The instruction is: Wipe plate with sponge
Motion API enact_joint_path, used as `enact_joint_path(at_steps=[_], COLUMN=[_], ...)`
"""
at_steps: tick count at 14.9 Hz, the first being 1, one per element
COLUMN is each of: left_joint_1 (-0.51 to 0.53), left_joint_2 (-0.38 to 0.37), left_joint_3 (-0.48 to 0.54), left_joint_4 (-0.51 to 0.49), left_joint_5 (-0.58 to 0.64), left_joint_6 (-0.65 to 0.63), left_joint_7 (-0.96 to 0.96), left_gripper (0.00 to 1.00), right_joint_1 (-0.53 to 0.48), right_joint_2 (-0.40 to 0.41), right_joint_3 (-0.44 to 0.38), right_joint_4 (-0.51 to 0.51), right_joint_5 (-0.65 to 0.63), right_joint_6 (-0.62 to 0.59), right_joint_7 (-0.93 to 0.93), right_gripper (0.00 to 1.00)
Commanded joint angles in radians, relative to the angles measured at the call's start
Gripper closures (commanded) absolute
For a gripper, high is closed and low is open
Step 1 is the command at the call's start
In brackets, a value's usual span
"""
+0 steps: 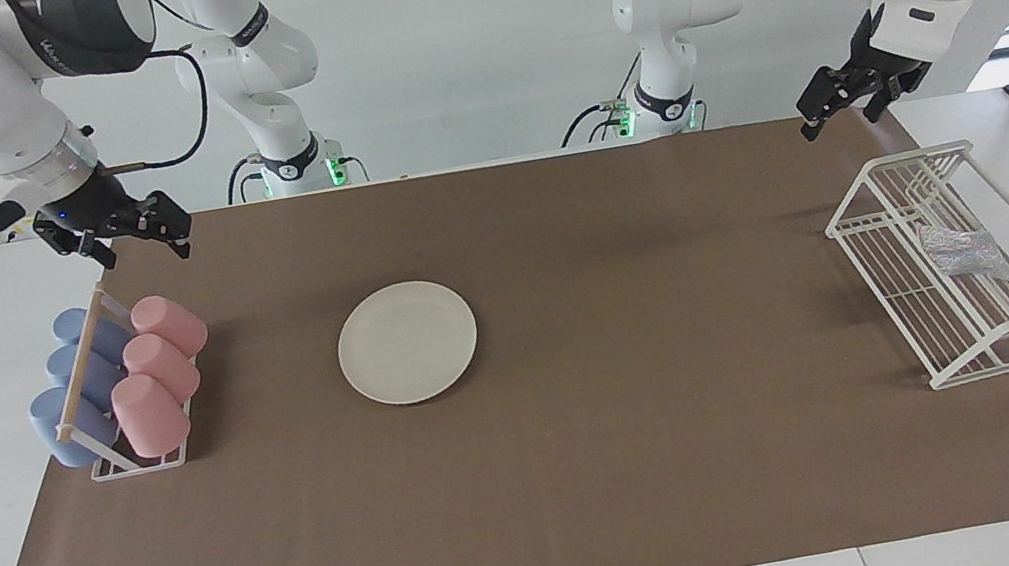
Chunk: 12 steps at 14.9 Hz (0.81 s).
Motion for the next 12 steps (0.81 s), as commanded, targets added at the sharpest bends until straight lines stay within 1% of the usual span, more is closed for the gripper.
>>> enact_joint_path(at_steps=[1, 6, 9, 12], left_joint_1=[-0.002, -0.002, -0.002, -0.002], left_joint_2=[-0.008, -0.008, -0.008, -0.012], left_joint_3=[0.008, 0.008, 0.007, 0.008], left_joint_4=[-0.003, -0.004, -0.010, -0.023], left_joint_5=[-0.014, -0.014, -0.014, -0.012], left_joint_6=[0.013, 0.015, 0.048, 0.053], left_joint_7=[0.001, -0.002, -0.014, -0.028], left_gripper=[0.00, 0.00, 0.00, 0.00], right_joint_1=[-0.005, -0.005, -0.005, -0.005], right_joint_2=[-0.008, -0.008, -0.008, -0.008], right_joint_3=[0.006, 0.006, 0.006, 0.006], right_joint_4=[-0.001, -0.001, -0.001, -0.001], right_joint_5=[-0.001, -0.001, -0.001, -0.001], right_joint_6=[-0.013, -0.013, -0.013, -0.013], right_joint_7=[0.019, 0.019, 0.019, 0.019], right_gripper=[0.00, 0.00, 0.00, 0.00])
